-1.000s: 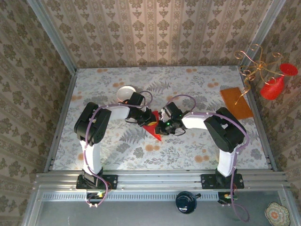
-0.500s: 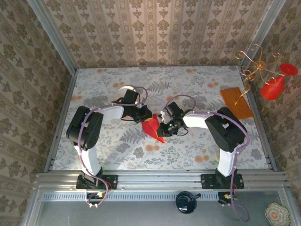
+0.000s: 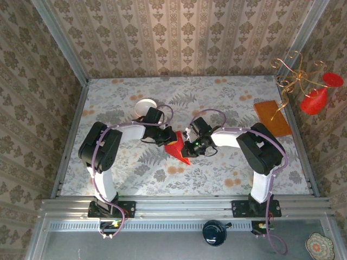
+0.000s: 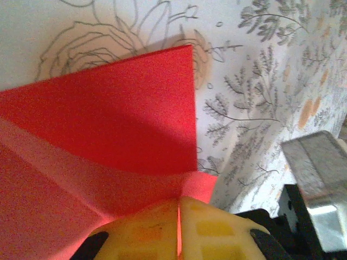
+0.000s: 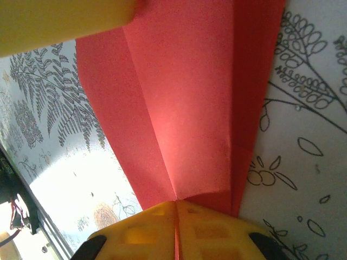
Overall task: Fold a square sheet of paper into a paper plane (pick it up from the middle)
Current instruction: Fourth fold the wing at the center of the table.
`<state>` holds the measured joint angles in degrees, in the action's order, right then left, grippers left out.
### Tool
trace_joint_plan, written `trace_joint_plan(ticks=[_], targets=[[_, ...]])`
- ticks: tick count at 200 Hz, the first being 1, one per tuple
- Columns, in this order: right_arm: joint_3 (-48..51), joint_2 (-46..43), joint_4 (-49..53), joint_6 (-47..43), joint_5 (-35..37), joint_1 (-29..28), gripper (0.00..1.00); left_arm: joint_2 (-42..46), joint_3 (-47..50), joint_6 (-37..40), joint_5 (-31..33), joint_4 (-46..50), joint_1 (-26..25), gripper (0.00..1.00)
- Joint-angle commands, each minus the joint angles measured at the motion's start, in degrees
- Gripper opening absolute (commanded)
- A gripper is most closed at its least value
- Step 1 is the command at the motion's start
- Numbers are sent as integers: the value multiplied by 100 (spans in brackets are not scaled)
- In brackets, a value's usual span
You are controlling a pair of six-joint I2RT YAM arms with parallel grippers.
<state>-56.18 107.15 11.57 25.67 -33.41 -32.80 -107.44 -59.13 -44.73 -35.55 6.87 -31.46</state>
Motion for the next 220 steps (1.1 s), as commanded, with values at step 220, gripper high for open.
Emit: trace_joint_plan(ticks=[220], targets=[[-622, 318, 443, 669, 698, -166, 5, -776, -457, 8, 743, 1064, -44, 9]])
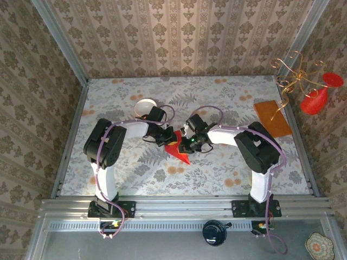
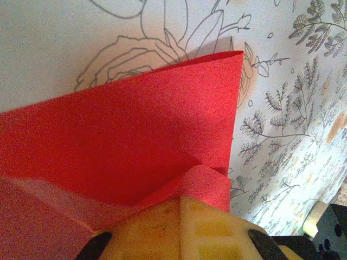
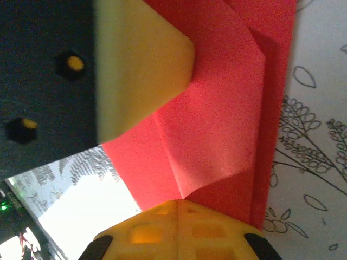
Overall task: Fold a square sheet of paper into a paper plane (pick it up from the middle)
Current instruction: Fourth fold the wing at the center of the table.
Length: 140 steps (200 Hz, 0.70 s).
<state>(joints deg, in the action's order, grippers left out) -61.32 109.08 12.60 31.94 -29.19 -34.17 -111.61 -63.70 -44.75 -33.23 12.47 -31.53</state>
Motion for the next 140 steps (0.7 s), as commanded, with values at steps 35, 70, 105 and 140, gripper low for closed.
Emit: trace_joint_plan(ticks=[35, 70, 105, 140], targets=[[116, 92, 753, -69, 299, -28, 5, -452, -54, -57, 837, 843, -20, 7], [454, -195, 1139, -251, 133, -28, 5, -521, 10, -139, 941, 903, 50, 6], [917, -607, 1048, -190, -38, -19, 5, -537, 40, -165, 953, 886, 77, 6], [1440, -901, 797, 2, -108, 11, 5, -554, 38, -143, 933, 886, 85, 6]])
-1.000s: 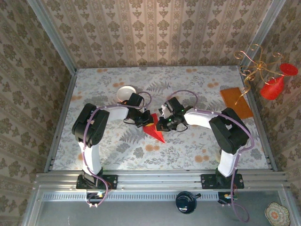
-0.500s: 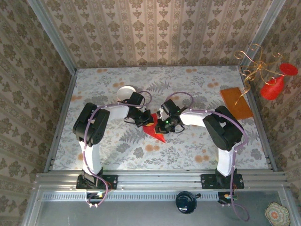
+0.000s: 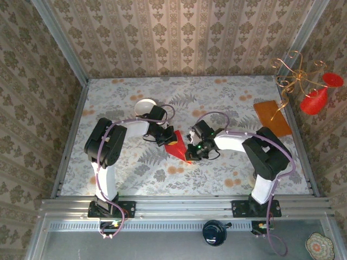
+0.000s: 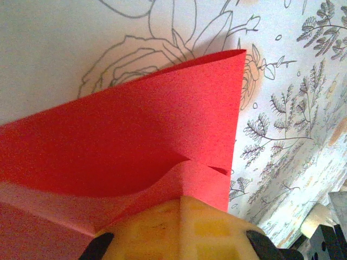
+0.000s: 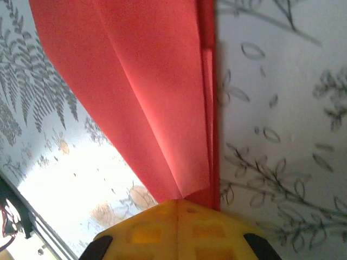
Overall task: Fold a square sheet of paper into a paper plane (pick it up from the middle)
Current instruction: Fourth fold the wing at the center of the table.
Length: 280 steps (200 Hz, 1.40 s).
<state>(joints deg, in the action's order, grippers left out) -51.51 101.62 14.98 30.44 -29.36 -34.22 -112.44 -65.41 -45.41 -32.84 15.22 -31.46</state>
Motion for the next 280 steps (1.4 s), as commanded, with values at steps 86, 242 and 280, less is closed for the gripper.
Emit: trace_joint_plan(ticks=[86, 242, 280], targets=[[706, -1206, -206, 556, -417, 108, 9, -436, 186, -39, 674, 483, 20, 6], [6, 288, 181, 327, 348, 29, 1, -542, 176, -152, 773, 587, -27, 6], [751, -317, 318, 252, 55, 20, 1, -533, 189, -153, 779, 596, 8, 6]])
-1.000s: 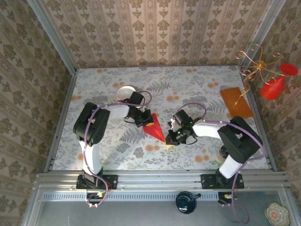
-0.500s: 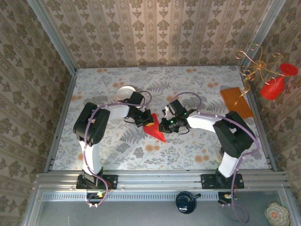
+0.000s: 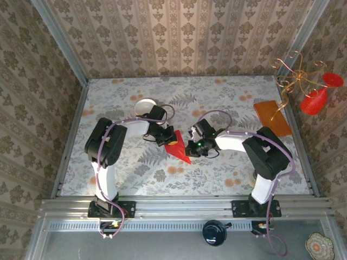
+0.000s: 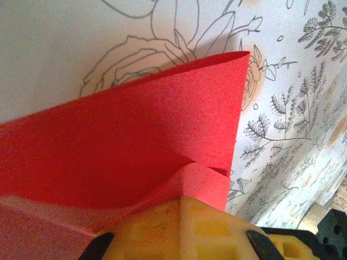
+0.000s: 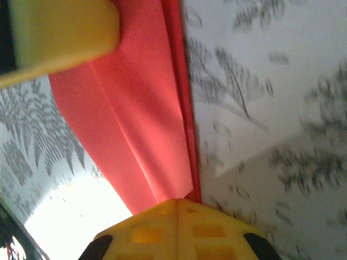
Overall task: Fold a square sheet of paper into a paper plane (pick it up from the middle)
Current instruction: Fourth fold the wing at the center of the table.
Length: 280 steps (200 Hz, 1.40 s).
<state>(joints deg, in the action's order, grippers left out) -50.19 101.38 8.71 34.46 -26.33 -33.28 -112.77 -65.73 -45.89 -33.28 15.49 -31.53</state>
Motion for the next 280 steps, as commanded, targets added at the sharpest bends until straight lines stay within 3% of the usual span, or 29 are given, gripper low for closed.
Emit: trace_joint_plan(ticks=[1, 34, 71, 129, 179, 224, 280], targets=[[640, -316, 942, -145, -263, -74, 1, -496, 220, -100, 818, 570, 15, 6], [1027, -911, 840, -80, -462, -65, 2, -450, 220, -87, 800, 581, 15, 6], [753, -1272, 381, -41, -373, -56, 4, -438, 193, -74, 738, 552, 6, 6], [-40, -308, -376, 296, -294, -84, 3, -386, 214, -69, 705, 540, -20, 6], [-110, 160, -169, 334, -100, -84, 0, -268, 174, -15, 615, 552, -29, 6], [36, 368, 289, 312, 475, -117, 0, -48, -191, 733, 294, 571, -11, 6], [55, 494, 481, 399, 570, -144, 0, 810, 578, 862, -127, -739, -191, 7]])
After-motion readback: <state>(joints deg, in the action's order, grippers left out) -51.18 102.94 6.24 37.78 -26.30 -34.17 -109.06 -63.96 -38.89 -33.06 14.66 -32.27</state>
